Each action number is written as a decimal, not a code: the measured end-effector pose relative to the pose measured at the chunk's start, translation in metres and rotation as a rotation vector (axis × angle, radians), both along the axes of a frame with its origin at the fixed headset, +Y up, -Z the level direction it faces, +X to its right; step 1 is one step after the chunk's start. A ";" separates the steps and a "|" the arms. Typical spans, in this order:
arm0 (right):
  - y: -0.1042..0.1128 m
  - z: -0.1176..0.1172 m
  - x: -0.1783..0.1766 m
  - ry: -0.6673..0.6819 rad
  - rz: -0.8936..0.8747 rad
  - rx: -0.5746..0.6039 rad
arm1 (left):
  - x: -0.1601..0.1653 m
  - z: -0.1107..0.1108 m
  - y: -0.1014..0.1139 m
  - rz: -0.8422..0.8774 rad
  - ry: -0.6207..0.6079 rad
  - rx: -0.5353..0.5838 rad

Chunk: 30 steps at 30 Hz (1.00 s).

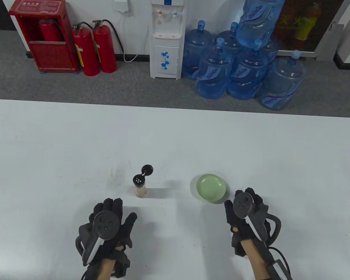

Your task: Hold seasoning dish and receive white sesame seeds shaken from seasoning bottle

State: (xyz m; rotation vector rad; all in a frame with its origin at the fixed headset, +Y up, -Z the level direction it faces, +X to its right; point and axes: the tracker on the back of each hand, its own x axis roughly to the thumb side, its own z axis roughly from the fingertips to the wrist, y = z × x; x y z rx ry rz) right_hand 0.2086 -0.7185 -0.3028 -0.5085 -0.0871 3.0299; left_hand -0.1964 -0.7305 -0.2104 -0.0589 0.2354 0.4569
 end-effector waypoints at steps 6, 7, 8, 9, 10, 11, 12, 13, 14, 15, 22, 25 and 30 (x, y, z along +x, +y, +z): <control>-0.011 -0.045 -0.016 -0.109 -0.022 -0.090 | 0.002 0.001 0.002 0.006 -0.010 0.017; -0.012 -0.048 -0.019 -0.116 -0.025 -0.101 | 0.002 0.001 0.002 0.007 -0.012 0.016; -0.014 -0.052 -0.024 -0.126 -0.028 -0.121 | 0.002 0.000 0.002 0.004 -0.014 0.014; -0.015 -0.055 -0.027 -0.137 -0.026 -0.122 | 0.002 0.000 0.002 0.001 -0.015 0.013; -0.015 -0.057 -0.030 -0.145 -0.022 -0.116 | 0.002 0.000 0.002 0.000 -0.015 0.013; -0.015 -0.058 -0.031 -0.153 -0.017 -0.113 | 0.002 0.000 0.002 0.001 -0.015 0.013; -0.014 -0.059 -0.032 -0.157 -0.051 -0.107 | 0.002 0.000 0.002 0.004 -0.014 0.013; -0.015 -0.059 -0.032 -0.165 -0.101 -0.105 | 0.002 0.000 0.002 0.005 -0.014 0.013; -0.016 -0.059 -0.030 -0.177 -0.150 -0.107 | 0.002 0.000 0.001 0.006 -0.014 0.012; -0.017 -0.057 -0.027 -0.193 -0.191 -0.094 | 0.002 0.000 0.001 0.004 -0.015 0.011; -0.007 -0.035 -0.010 -0.152 -0.446 -0.079 | 0.003 0.000 0.000 0.003 -0.012 0.006; 0.003 -0.012 -0.005 -0.091 -0.575 -0.043 | 0.004 0.000 0.000 0.003 -0.016 0.001; 0.012 0.030 0.001 -0.048 -0.635 -0.002 | 0.006 -0.001 -0.004 0.025 -0.023 -0.007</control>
